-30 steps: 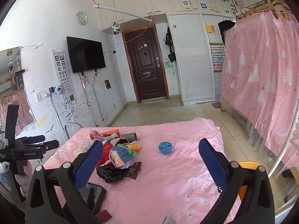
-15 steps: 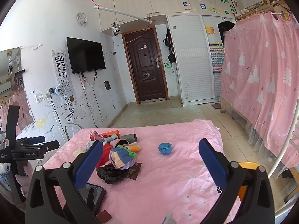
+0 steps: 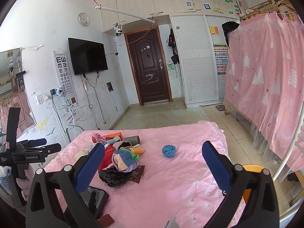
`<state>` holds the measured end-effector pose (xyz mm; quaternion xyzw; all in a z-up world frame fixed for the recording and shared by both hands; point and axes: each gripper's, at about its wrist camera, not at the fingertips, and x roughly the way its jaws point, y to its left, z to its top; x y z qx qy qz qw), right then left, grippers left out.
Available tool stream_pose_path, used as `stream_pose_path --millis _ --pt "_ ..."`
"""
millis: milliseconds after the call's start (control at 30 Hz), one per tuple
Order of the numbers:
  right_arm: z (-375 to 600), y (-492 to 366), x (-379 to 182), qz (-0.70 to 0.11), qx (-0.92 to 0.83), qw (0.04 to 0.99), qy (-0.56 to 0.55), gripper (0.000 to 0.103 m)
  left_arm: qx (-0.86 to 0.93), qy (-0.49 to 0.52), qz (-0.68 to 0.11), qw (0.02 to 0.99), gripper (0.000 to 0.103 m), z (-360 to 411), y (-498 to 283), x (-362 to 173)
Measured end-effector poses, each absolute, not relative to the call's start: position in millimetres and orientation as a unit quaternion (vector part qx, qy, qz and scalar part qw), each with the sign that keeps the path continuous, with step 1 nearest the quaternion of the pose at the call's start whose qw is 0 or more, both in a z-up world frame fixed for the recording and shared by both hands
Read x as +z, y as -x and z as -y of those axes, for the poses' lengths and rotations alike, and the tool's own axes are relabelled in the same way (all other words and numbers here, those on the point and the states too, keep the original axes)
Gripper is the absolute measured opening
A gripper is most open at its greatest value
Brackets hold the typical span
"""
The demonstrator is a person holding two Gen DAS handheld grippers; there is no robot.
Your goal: Collect trash
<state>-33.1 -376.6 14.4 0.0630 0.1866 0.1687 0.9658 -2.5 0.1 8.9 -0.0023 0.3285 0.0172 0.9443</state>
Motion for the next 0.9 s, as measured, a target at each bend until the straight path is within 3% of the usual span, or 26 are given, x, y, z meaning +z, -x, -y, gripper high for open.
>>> stream_pose_path --millis 900 --pt "363.9 14.4 -1.0 -0.202 0.173 0.962 -0.057 0.092 0.022 0.007 -0.338 0.941 0.098 -4.6 -6.9 -8.7"
